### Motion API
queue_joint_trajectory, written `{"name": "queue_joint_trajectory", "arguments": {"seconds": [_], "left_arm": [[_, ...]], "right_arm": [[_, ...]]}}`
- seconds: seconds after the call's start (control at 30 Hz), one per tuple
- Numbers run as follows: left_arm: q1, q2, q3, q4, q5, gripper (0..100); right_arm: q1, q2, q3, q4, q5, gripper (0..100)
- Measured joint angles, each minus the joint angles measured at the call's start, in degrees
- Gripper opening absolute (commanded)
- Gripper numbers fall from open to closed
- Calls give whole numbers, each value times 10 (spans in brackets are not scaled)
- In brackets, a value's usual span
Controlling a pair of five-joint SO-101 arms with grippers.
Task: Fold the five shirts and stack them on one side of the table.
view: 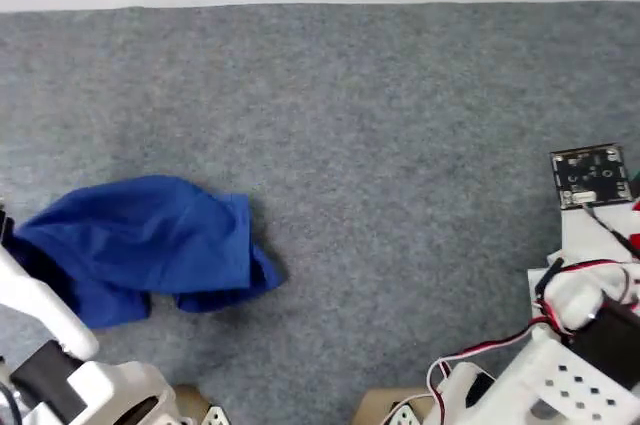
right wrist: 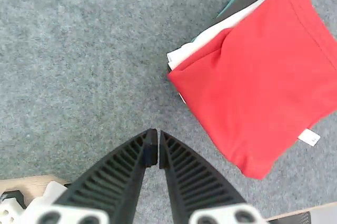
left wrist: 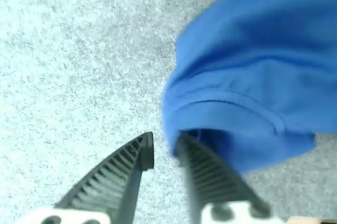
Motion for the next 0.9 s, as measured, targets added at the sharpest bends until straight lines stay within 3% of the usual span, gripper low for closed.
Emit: {"name": "queue_joint_trajectory", "arguments": {"seconds": [0.2, 0.43, 0.7, 0.9], "left_arm": [[41, 0, -55, 17, 25, 182], [181, -29, -91, 53, 55, 184], [440, -82, 96, 55, 120, 183], [560, -82, 262, 2, 180, 185]], "right_arm": [[0, 0, 0, 0, 0, 15], [0, 0, 0, 0, 0, 15], [0, 0, 0, 0, 0, 15], [0, 0, 0, 0, 0, 15]]}}
